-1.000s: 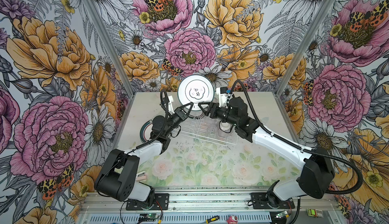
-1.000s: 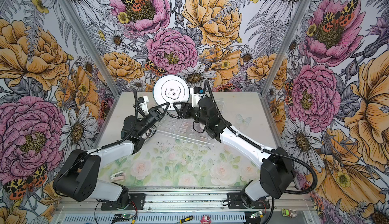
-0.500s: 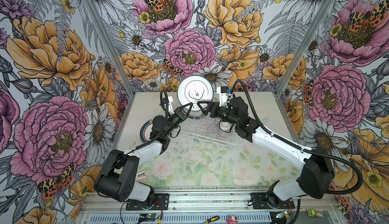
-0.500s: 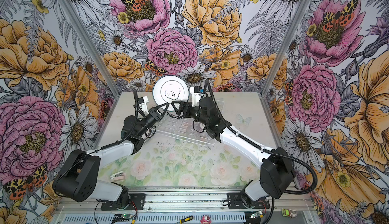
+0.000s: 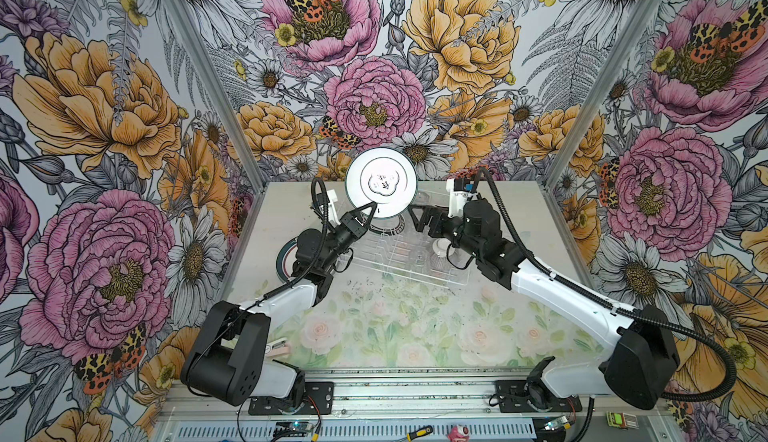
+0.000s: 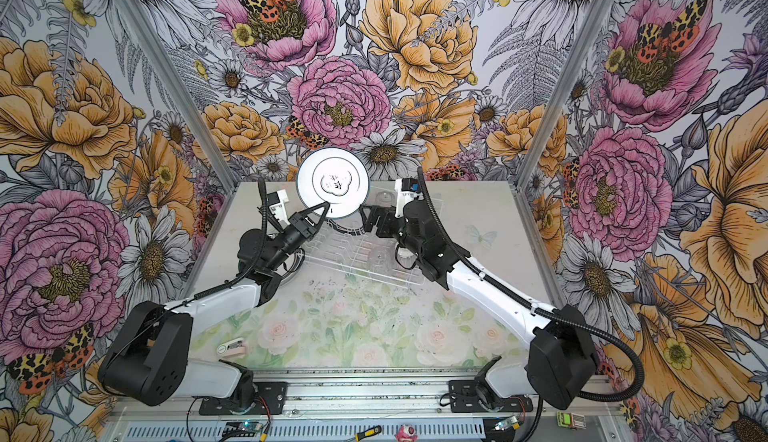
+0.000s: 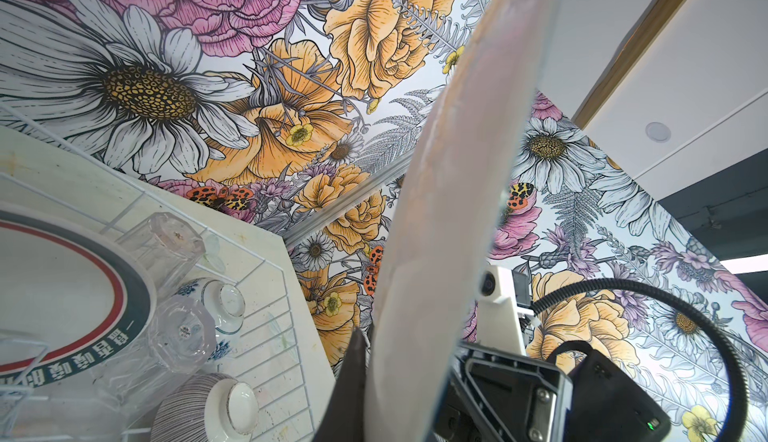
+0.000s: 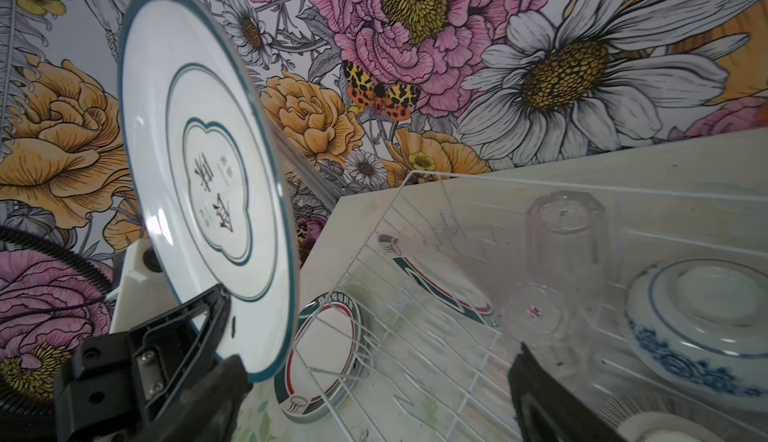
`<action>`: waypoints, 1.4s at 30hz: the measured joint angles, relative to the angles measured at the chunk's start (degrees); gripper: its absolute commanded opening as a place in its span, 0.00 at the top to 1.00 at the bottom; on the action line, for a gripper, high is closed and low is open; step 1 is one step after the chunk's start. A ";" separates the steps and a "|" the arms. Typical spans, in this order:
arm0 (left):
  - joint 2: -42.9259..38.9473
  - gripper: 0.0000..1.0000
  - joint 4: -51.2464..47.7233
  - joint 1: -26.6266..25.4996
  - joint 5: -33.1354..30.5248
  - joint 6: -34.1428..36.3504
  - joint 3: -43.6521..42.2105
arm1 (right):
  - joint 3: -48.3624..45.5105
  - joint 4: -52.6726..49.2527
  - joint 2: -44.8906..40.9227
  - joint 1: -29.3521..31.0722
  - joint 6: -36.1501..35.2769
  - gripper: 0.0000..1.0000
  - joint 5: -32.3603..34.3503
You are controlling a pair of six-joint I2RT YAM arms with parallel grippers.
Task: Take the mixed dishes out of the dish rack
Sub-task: 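Carry the green-rimmed plate to the table stack with left gripper while right draws back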
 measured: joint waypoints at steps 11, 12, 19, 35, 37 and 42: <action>-0.52 1.00 -5.70 19.12 1.79 -5.25 -2.84 | -6.82 -2.69 -7.50 -4.11 -1.88 0.01 7.76; -0.85 1.00 -7.67 20.59 1.81 -5.29 -3.06 | -7.15 -2.84 -7.28 -4.42 -1.97 0.01 7.80; -4.90 1.00 -18.36 26.23 1.60 -4.70 -3.63 | -8.04 -3.50 -6.49 -5.88 -2.34 0.01 7.48; -15.17 1.00 -36.35 31.71 -7.15 -0.37 -9.51 | -9.22 -6.36 -6.67 -12.72 -3.58 0.01 3.76; -17.79 1.00 -38.80 31.71 -7.91 0.24 -10.14 | -9.27 -7.04 -6.67 -13.31 -3.58 0.02 3.39; -24.35 1.00 -45.92 31.71 -10.10 1.92 -12.26 | -10.36 -7.87 -6.67 -14.23 -3.58 0.02 2.95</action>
